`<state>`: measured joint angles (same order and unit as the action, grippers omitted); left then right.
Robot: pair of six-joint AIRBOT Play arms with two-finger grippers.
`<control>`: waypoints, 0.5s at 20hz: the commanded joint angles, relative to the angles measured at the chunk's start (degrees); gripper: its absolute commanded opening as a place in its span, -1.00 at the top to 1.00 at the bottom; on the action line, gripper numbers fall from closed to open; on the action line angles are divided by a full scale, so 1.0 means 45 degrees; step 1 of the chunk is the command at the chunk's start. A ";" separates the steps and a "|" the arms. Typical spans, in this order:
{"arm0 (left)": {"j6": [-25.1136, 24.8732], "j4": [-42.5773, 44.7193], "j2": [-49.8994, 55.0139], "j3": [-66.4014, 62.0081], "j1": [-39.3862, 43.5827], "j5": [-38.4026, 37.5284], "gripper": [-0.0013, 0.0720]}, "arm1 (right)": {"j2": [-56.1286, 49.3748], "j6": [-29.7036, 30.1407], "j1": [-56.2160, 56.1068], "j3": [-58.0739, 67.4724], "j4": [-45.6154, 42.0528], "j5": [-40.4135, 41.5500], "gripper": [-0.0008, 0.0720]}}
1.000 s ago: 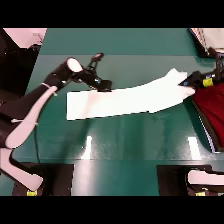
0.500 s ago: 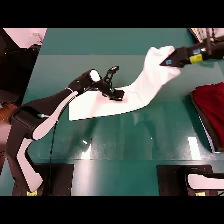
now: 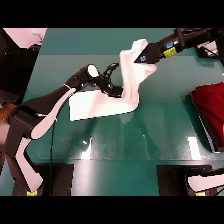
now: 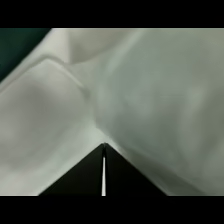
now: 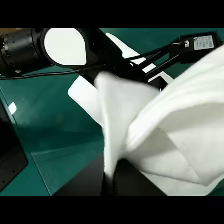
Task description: Fold the shirts.
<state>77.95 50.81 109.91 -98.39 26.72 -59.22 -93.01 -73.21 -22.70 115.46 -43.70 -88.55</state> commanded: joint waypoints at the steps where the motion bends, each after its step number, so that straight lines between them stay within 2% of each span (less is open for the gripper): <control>1: 0.0146 0.1166 -0.0850 -0.0160 -0.0607 -0.0423 0.90 | -0.0219 0.0005 -0.0554 0.0199 0.0015 0.0015 0.96; 6: 0.0253 0.2040 -0.2492 -0.0214 -0.2725 -0.1462 0.90 | -0.0758 0.0345 -0.1768 0.0204 0.0049 0.0374 0.96; 10: 0.0121 0.2453 -0.4061 -0.0214 -0.4595 -0.1996 0.90 | -0.2079 0.1428 -0.3818 0.0204 0.0053 0.1715 0.96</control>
<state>79.00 59.88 96.27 -99.29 11.51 -66.15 -98.85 -70.22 -34.20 116.31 -43.55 -85.10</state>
